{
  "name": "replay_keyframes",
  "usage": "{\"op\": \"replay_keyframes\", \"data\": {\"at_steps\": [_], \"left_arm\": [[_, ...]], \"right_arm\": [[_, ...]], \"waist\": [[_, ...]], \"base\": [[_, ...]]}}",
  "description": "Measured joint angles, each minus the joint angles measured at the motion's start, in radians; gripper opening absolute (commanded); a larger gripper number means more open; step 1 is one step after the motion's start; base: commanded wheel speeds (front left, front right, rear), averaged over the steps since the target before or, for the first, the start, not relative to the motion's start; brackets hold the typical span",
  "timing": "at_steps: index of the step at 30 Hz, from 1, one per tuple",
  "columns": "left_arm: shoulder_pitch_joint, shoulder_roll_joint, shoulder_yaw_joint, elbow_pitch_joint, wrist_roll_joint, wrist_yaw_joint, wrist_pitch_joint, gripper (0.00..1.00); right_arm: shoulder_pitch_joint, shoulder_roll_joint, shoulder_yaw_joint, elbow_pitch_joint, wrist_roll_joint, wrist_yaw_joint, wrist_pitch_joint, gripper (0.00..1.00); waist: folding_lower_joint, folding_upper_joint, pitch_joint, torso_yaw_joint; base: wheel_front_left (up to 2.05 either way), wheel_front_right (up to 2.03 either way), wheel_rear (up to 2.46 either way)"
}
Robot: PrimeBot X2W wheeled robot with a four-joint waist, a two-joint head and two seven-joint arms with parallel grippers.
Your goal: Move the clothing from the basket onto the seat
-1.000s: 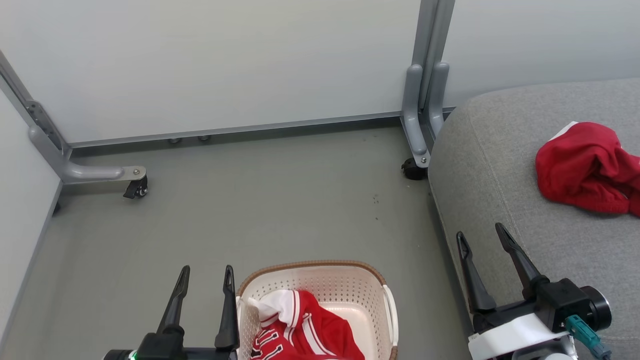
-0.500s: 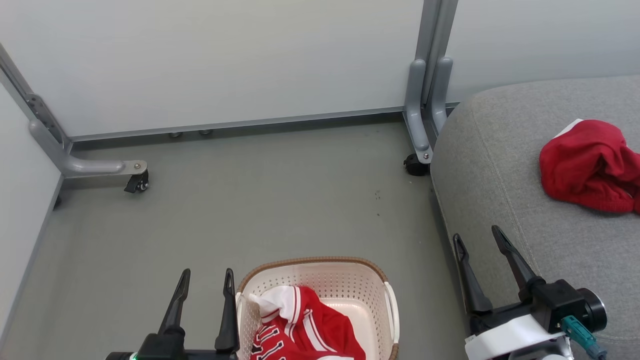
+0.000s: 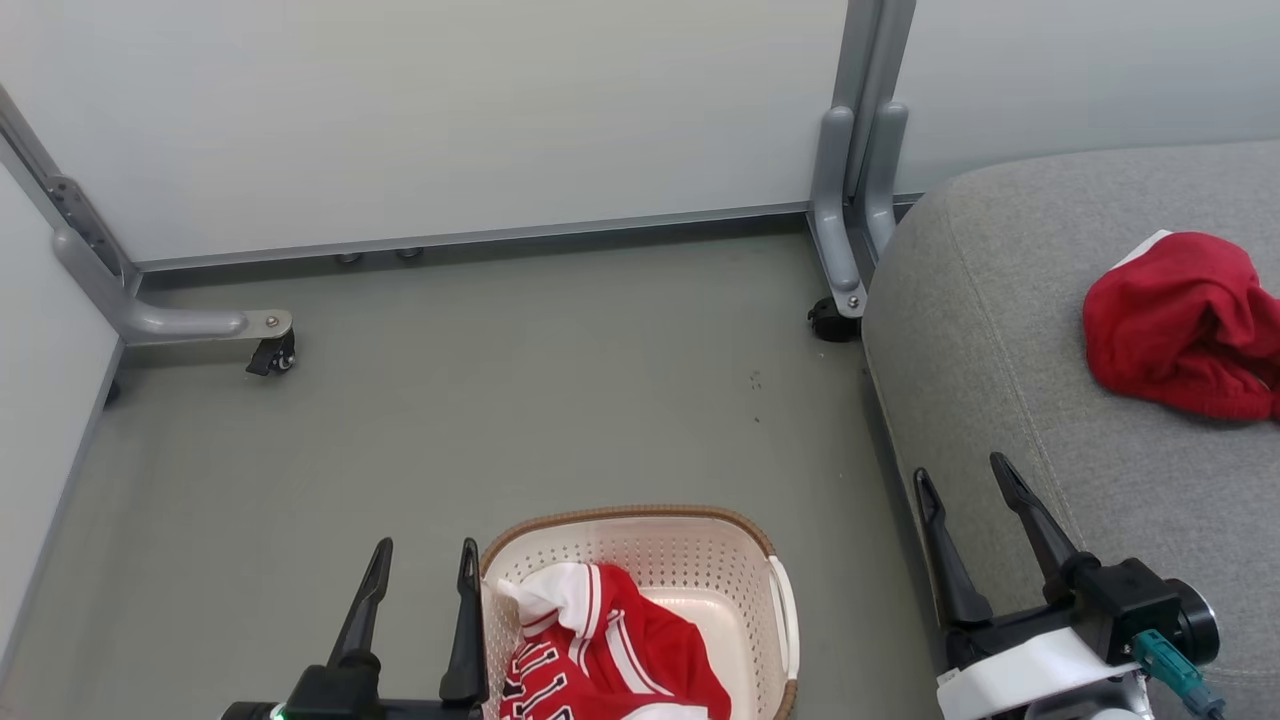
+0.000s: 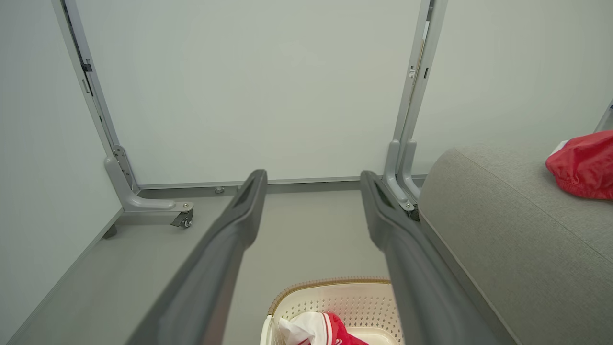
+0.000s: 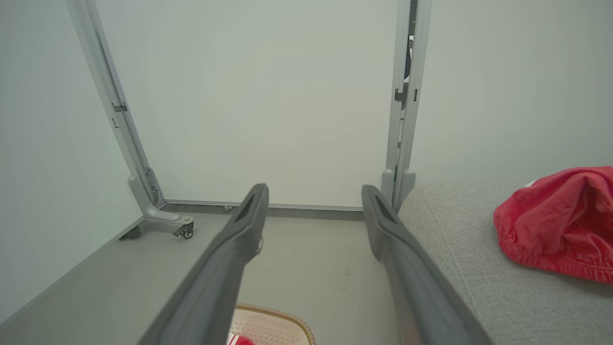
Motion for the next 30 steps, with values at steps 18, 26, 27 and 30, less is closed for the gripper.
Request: {"op": "replay_keyframes", "data": {"at_steps": [18, 26, 27, 30], "left_arm": [[-0.092, 0.0, -0.059, 0.146, 0.034, -0.069, 0.0, 1.0], [-0.275, 0.003, -0.124, 0.344, 0.103, -0.118, 0.0, 1.0], [-0.305, 0.007, -0.142, 0.383, 0.115, -0.129, 0.0, 1.0], [-0.408, 0.022, -0.202, 0.494, 0.161, -0.154, 0.0, 1.0]], "right_arm": [[-0.061, 0.008, -0.123, -0.017, -0.025, 0.0, 0.0, 1.0], [-0.164, 0.01, -0.165, -0.058, -0.035, 0.0, 0.0, 1.0], [-0.177, 0.009, -0.168, -0.06, -0.035, 0.0, 0.0, 1.0], [-0.211, 0.008, -0.18, -0.071, -0.035, 0.0, 0.0, 1.0]], "waist": [[0.0, 0.0, 0.087, -0.001], [0.0001, 0.0, 0.216, -0.012], [0.0001, 0.0, 0.236, -0.015], [0.0001, 0.0, 0.295, -0.023]], "base": [[0.0, 0.0, 0.0], [0.0, 0.0, 0.0], [0.0, 0.0, 0.0], [0.0, 0.0, 0.0]]}}
